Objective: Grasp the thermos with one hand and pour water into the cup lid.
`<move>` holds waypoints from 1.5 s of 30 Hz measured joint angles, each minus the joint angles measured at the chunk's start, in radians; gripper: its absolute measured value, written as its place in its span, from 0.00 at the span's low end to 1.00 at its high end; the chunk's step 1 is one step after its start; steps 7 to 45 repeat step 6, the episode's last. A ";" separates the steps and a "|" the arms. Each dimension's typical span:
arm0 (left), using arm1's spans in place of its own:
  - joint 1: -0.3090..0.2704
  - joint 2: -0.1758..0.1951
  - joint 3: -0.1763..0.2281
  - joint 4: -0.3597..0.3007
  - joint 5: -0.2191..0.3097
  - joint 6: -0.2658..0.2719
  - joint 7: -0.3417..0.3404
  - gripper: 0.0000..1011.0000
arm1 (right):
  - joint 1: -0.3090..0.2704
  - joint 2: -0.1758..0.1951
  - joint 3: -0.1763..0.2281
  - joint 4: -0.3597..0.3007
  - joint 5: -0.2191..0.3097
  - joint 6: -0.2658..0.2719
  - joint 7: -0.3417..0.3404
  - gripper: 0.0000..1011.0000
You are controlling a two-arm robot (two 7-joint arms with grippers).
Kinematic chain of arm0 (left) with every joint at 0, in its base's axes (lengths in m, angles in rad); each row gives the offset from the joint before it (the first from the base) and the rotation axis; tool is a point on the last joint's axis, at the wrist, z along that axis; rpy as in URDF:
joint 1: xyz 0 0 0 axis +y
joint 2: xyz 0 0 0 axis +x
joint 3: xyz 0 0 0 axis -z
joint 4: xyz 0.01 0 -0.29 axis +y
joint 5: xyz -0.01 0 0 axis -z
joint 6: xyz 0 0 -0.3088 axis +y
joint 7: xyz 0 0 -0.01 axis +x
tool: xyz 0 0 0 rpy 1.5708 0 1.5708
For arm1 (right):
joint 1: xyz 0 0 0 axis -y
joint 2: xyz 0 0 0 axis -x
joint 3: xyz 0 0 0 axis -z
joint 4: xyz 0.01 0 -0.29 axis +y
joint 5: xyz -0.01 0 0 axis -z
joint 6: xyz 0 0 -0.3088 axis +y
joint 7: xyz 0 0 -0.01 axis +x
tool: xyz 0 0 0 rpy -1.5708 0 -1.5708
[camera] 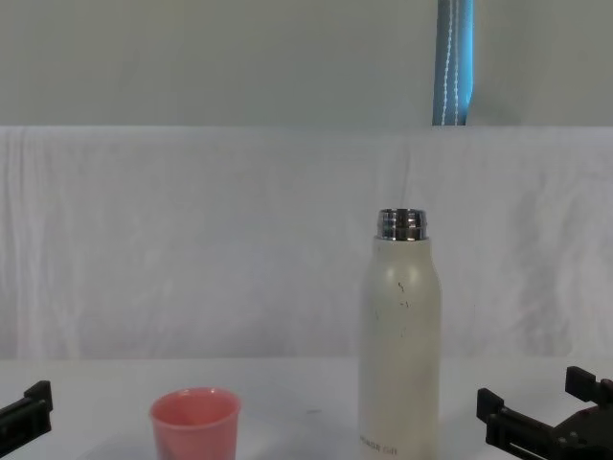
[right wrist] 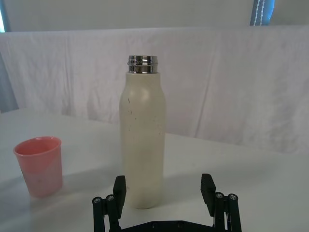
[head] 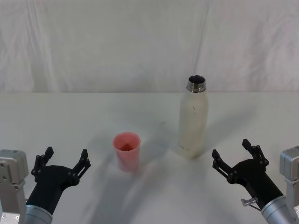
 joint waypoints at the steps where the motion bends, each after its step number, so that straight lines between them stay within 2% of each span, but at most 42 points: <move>1: 0.000 0.000 0.000 0.000 0.000 0.000 0.000 0.99 | 0.000 0.000 0.000 0.000 0.000 0.000 0.000 0.99; 45: 0.000 0.000 0.000 0.000 0.000 0.000 0.000 0.99 | 0.000 0.000 0.001 0.000 0.001 0.000 0.000 0.99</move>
